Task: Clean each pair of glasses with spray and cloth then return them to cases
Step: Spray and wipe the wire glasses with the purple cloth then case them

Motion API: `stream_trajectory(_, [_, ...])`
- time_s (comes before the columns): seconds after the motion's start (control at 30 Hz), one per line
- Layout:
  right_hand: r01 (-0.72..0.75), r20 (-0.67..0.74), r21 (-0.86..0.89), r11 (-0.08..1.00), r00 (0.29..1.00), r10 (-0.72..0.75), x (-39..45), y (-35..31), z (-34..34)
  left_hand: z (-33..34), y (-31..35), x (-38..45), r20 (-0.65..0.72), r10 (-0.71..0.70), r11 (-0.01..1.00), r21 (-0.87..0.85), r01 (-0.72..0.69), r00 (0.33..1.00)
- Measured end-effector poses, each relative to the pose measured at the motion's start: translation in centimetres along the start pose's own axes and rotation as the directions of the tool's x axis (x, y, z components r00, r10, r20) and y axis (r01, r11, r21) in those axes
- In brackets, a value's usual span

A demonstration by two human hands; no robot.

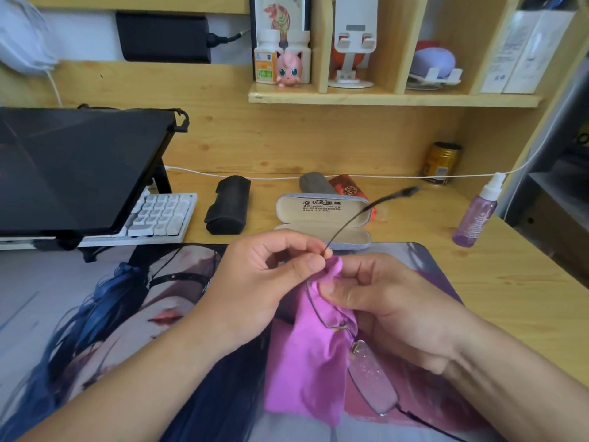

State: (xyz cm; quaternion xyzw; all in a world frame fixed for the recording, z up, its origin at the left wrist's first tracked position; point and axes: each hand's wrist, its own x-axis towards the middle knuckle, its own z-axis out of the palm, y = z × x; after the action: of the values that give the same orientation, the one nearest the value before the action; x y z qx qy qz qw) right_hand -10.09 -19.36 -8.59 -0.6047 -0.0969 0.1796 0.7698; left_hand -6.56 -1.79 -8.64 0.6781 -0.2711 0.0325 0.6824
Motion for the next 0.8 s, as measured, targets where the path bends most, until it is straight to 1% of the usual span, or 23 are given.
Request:
stream_trajectory(0.1, [-0.003,0.001,-0.036,0.999,1.000,0.003,-0.08,-0.07,0.27,0.11,0.04,-0.13,0.026,0.031,0.997,0.069,-0.032,0.999])
stream_trajectory(0.17, [0.009,-0.001,-0.038,0.999,1.000,-0.009,-0.16,-0.14,0.44,0.42,0.03,-0.18,0.034,0.039,0.996,0.084,-0.042,0.999])
stream_trajectory(0.27, [0.052,-0.015,-0.031,0.998,0.999,-0.052,-0.02,-0.30,0.58,0.65,0.02,-0.06,0.014,0.019,0.999,0.034,-0.020,1.000])
stream_trajectory(0.33, [0.039,-0.033,0.003,0.999,0.999,-0.039,0.07,-0.16,0.40,0.49,0.03,-0.02,-0.006,-0.011,1.000,-0.026,0.010,1.000])
stream_trajectory(0.4, [0.013,-0.017,0.034,0.999,1.000,-0.012,-0.02,-0.20,0.44,0.22,0.06,-0.05,-0.017,-0.032,0.998,-0.054,0.031,0.999])
stream_trajectory(0.53, [-0.022,0.016,0.048,0.999,1.000,0.022,-0.19,-0.27,0.55,0.12,0.26,-0.12,0.018,0.005,1.000,0.018,-0.005,1.000])
stream_trajectory(0.67, [-0.009,-0.019,0.010,1.000,1.000,0.009,-0.23,-0.31,1.02,0.49,-0.01,-0.19,0.026,0.034,0.996,0.078,-0.036,0.999])
stream_trajectory(0.73, [0.000,-0.049,-0.012,1.000,0.999,0.000,-0.21,-0.18,0.91,0.60,-0.02,-0.09,0.012,0.013,0.998,0.055,-0.014,1.000])
stream_trajectory(0.8, [-0.004,-0.085,-0.035,0.999,0.996,0.001,-0.25,-0.07,0.98,0.53,0.19,0.10,0.008,-0.037,0.999,0.001,0.037,0.999])
